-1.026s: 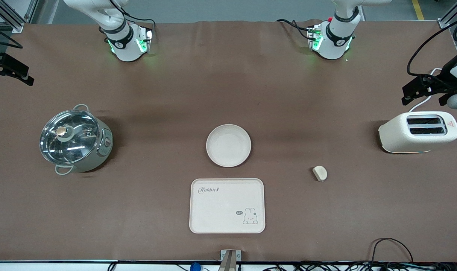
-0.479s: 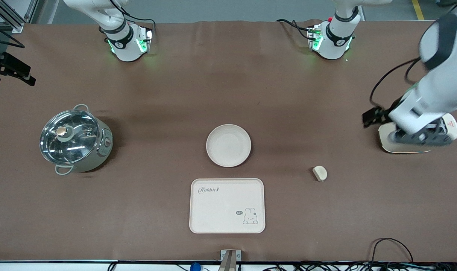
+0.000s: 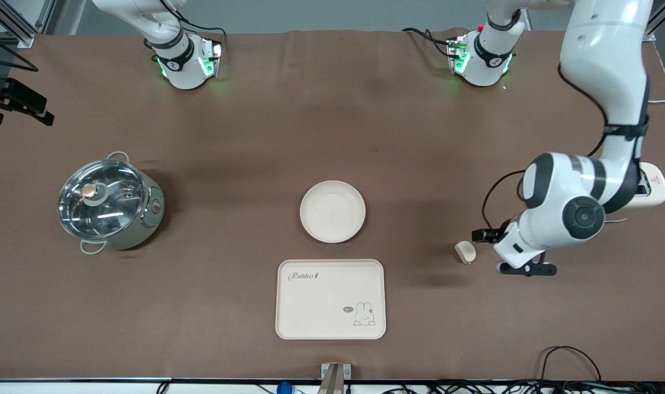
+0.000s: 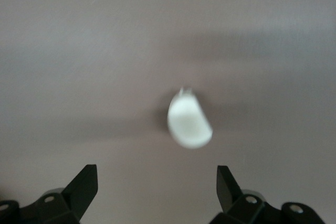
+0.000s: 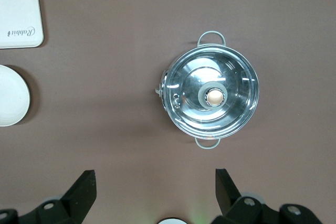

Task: Place bun in plate and plate on tray
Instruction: 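Reach the left gripper down to the beige bun and grasp it, then carry the bun onto the plate while the right gripper reaches the plate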

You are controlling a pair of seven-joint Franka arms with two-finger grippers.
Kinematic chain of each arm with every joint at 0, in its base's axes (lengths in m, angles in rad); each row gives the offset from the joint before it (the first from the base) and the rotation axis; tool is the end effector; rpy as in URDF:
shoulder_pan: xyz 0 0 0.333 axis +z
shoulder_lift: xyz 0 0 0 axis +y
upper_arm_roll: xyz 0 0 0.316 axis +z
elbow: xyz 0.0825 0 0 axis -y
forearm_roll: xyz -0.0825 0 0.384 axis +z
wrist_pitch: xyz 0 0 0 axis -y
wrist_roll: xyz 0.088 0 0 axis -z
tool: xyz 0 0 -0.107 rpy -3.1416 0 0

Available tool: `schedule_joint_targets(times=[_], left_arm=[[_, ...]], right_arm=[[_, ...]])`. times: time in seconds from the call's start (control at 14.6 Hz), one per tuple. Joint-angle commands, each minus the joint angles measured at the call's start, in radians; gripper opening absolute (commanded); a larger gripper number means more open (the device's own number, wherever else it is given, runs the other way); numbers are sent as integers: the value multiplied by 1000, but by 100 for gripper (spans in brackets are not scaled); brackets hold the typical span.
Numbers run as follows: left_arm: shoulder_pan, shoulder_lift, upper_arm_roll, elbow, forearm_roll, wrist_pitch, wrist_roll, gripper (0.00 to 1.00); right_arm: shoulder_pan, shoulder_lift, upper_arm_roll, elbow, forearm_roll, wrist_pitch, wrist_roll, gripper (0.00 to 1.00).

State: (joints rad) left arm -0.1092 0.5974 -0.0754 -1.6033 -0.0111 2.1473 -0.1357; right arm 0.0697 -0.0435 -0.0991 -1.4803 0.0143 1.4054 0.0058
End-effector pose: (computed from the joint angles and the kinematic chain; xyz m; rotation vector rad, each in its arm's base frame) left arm 0.6765 -0.1201 0.2778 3.0969 -0.0475 -0.0921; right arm 0.5227 -0.0151 0.6755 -3.1220 0.0514 0.0490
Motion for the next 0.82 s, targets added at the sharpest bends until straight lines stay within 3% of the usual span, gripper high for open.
schedule_joint_targets(times=[0.0, 0.41, 0.48, 0.62, 0.75], left_arm=[[-4, 37, -4, -67, -55, 210, -50, 100], [-27, 87, -7, -141, -55, 396, -130, 99], [-26, 82, -9, -153, -55, 399, -131, 95], [-9, 79, -40, -173, -55, 401, -131, 76], [-10, 76, -43, -182, -55, 401, -131, 50]], right_arm=[[31, -3, 2, -17, -4, 15, 19, 100], [85, 53, 2, -20, 16, 44, 25, 100], [85, 65, 2, -20, 21, 44, 26, 100], [85, 85, 2, -20, 70, 66, 45, 100], [122, 108, 2, -17, 73, 95, 97, 100]])
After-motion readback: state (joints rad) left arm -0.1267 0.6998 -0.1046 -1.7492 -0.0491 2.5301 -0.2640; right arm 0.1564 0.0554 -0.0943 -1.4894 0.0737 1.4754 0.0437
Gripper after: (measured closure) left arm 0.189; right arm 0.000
